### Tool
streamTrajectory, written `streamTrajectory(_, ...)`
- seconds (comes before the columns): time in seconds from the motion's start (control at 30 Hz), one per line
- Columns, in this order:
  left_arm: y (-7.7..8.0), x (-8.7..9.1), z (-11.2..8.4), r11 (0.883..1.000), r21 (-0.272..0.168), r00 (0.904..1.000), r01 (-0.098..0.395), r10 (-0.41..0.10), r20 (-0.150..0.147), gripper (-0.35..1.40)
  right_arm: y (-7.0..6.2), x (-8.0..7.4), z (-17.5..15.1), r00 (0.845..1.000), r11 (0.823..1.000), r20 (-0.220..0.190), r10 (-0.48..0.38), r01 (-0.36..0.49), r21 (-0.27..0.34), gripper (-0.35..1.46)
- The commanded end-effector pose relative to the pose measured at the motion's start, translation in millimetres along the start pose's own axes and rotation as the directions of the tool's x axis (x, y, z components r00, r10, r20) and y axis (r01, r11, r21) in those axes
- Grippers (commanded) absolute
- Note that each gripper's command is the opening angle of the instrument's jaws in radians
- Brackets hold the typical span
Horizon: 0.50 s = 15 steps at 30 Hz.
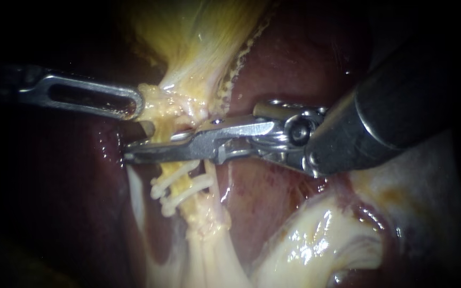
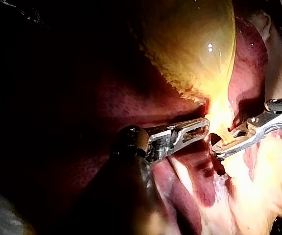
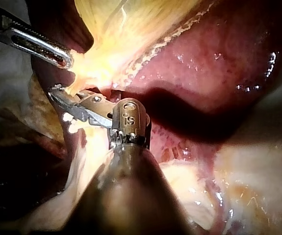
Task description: Going back third clip left tube
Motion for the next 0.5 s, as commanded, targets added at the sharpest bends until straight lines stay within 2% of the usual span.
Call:
streamTrajectory(0.03,0.0,0.0,0.0,1.0,0.0,1.0,-0.001,0.001,0.0,-0.35,0.1,0.0,0.0,1.0,1.0,0.0,-0.001,0.001,0.0,-0.35)
streamTrajectory(0.17,0.0,0.0,0.0,1.0,0.0,1.0,-0.001,0.001,0.0,-0.35,0.3,-0.4,0.2,1.0,1.0,0.002,0.002,-0.002,0.001,-0.35)
streamTrajectory(0.2,0.0,0.0,0.0,1.0,0.0,1.0,-0.007,0.007,0.0,-0.35,0.4,-0.5,0.3,0.999,0.999,0.004,-0.047,0.047,0.001,-0.17)
streamTrajectory(0.27,0.0,0.0,0.0,1.0,0.002,1.0,-0.007,0.007,-0.002,-0.35,1.0,-1.0,0.5,0.984,0.984,0.02,-0.179,0.179,-0.007,0.12)
streamTrajectory(0.33,0.0,0.1,0.0,1.0,0.002,1.0,-0.007,0.007,-0.002,-0.35,1.6,-1.3,0.7,0.977,0.977,0.044,-0.209,0.21,-0.027,0.27)
streamTrajectory(0.4,0.0,0.1,0.0,1.0,0.002,1.0,-0.007,0.007,-0.002,-0.35,2.2,-1.7,0.6,0.959,0.959,0.069,-0.273,0.278,-0.064,0.36)
streamTrajectory(0.5,0.0,0.1,0.0,1.0,0.002,1.0,-0.007,0.007,-0.002,-0.35,2.7,-2.2,0.0,0.919,0.914,0.108,-0.378,0.389,-0.113,0.44)
